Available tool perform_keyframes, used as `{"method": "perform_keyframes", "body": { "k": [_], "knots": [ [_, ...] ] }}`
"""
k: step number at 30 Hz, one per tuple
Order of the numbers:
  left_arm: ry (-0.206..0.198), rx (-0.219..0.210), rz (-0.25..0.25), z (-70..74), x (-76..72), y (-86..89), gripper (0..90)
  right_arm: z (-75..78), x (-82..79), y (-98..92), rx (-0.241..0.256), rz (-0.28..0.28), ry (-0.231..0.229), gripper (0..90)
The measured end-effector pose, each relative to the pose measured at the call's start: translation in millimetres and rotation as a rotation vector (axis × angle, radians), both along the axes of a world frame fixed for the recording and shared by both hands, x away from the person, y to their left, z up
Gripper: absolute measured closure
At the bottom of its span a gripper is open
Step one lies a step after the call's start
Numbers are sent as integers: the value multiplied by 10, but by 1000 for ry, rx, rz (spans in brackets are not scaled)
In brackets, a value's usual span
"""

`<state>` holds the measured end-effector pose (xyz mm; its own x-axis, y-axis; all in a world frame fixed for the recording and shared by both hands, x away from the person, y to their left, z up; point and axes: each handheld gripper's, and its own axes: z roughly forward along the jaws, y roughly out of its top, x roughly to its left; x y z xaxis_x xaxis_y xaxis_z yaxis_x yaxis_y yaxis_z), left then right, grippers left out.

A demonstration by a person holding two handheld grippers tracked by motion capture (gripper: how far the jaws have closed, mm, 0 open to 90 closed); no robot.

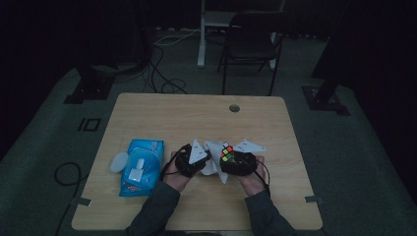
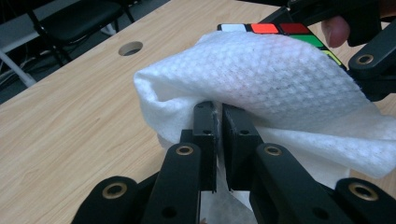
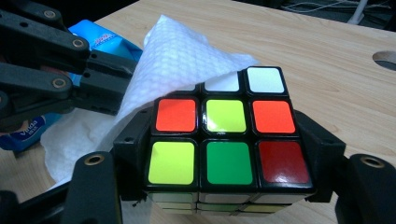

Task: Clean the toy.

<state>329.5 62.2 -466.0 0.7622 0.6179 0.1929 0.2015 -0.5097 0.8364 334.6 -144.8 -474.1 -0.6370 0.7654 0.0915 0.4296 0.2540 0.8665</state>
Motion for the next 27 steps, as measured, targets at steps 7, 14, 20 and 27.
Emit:
{"method": "perform_keyframes", "body": {
  "k": [7, 14, 20, 27],
  "knots": [
    [-21, -31, -29, 88, -47, -6, 855, -36, 1, 38, -24, 10, 12, 338],
    [-35, -30, -58, 101, -114, -52, 855, -33, 2, 30, -22, 5, 11, 338],
    [-23, -27, -37, 66, -65, -25, 854, -18, -8, 23, -20, 2, 7, 338],
    [14, -14, 21, -51, 25, 19, 856, 9, -16, 18, -3, 4, 1, 338]
  ]
}}
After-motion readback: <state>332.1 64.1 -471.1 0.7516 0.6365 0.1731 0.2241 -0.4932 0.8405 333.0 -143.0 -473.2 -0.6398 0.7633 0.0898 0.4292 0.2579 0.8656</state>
